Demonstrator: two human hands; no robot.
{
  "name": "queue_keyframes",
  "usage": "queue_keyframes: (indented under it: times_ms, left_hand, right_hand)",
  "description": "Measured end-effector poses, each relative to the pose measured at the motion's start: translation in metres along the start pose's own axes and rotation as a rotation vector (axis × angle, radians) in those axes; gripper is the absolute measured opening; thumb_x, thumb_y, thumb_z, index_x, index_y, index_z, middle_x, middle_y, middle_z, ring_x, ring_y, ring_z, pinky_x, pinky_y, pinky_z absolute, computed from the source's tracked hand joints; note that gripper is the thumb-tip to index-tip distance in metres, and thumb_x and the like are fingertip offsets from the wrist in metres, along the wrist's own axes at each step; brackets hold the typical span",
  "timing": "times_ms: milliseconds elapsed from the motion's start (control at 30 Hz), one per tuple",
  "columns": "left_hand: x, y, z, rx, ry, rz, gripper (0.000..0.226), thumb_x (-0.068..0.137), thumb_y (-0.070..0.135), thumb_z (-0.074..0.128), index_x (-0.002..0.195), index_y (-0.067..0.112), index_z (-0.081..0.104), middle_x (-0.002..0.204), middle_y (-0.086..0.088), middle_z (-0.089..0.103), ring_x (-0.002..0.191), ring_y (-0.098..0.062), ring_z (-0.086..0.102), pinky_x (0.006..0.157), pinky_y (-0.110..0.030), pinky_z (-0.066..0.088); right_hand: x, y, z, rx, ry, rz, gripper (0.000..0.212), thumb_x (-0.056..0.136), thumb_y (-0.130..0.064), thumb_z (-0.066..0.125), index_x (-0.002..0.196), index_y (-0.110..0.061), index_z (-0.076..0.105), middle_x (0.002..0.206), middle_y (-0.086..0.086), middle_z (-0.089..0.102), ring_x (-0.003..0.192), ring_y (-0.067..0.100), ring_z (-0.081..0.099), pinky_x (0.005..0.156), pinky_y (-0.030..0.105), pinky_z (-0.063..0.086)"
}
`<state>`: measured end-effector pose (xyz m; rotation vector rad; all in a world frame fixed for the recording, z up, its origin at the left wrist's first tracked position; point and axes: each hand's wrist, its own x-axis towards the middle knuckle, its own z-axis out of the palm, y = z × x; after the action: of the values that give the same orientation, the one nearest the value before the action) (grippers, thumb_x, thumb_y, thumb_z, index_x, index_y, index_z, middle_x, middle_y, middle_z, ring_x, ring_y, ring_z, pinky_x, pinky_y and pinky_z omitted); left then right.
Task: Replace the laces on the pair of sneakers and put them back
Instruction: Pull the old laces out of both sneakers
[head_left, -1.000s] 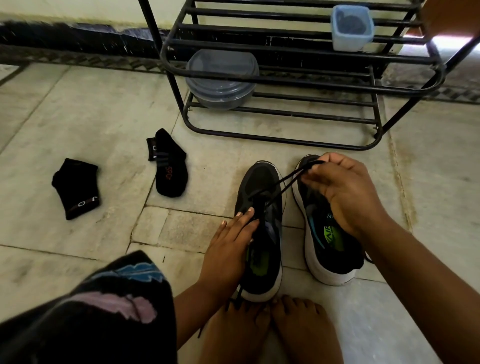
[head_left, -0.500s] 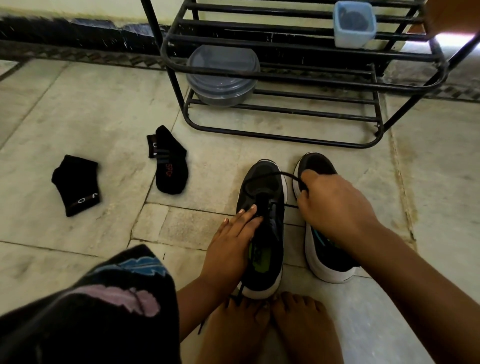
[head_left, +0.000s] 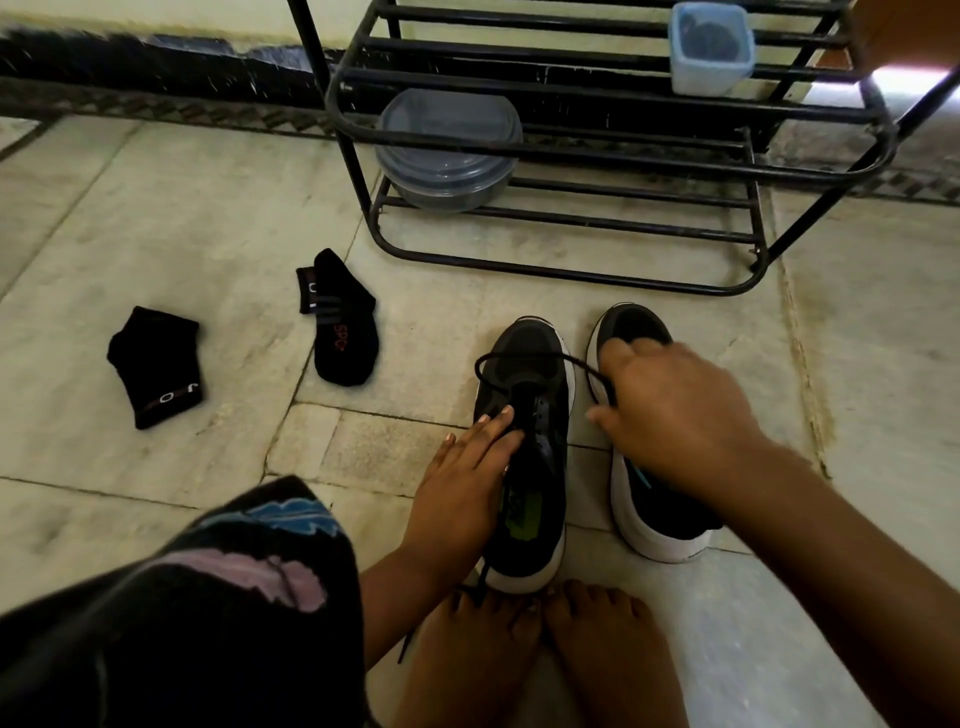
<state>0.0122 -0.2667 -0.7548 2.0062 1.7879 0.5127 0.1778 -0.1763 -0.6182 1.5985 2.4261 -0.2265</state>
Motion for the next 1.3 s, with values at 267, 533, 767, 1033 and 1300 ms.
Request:
queue_keyframes:
  times_ms: [267,533,767,1033,1300]
  left_hand:
    - [0.004,0.007,0.001,0.010,-0.079,-0.043,0.062,0.092,0.043,0.011,0.143,0.023,0.038,0.152,0.006,0.033,0.140,-0.012,0.028,0.115,-0.035,0.022]
    - [0.032,0.018,-0.013,-0.047,-0.047,-0.190,0.065,0.086,0.046,0.028,0.145,0.019,0.033,0.123,-0.003,0.050,0.112,-0.021,0.046,0.093,-0.036,0.040]
    - [0.051,0.013,-0.025,-0.223,-0.189,-0.276,0.057,0.078,0.041,0.041,0.133,0.029,0.048,0.115,0.001,0.044,0.113,-0.018,0.041,0.098,-0.032,0.039]
    - [0.057,0.005,-0.029,-0.428,-0.145,-0.332,0.015,0.086,0.021,0.061,0.077,0.029,0.052,0.093,0.001,0.047,0.086,-0.014,0.050,0.080,-0.024,0.040]
    - [0.062,0.013,-0.054,-0.863,0.026,-0.493,0.023,0.093,0.015,0.056,0.071,0.009,0.050,0.070,-0.002,0.053,0.066,-0.002,0.054,0.067,-0.012,0.044]
  right_hand:
    - [-0.021,-0.040,0.049,0.121,-0.273,-0.099,0.033,0.095,-0.043,0.047,0.112,-0.016,0.055,0.106,0.003,0.059,0.095,0.020,0.059,0.072,0.029,0.046]
    - [-0.024,-0.042,0.058,0.052,-0.300,-0.177,0.012,0.093,-0.021,0.050,0.097,-0.012,0.058,0.086,0.005,0.056,0.081,0.023,0.060,0.062,0.029,0.041]
    - [-0.026,-0.039,0.070,0.083,-0.199,-0.214,0.028,0.094,-0.024,0.049,0.120,-0.014,0.044,0.106,0.006,0.059,0.089,0.024,0.061,0.062,0.029,0.039]
    - [-0.019,-0.031,0.083,0.180,-0.339,-0.160,0.030,0.098,-0.035,0.033,0.119,-0.021,0.049,0.103,0.007,0.055,0.087,0.026,0.057,0.061,0.028,0.035]
    - [-0.014,-0.034,0.084,0.146,-0.381,-0.151,0.023,0.095,-0.028,0.037,0.104,-0.015,0.054,0.075,-0.001,0.040,0.071,0.019,0.045,0.059,0.028,0.035]
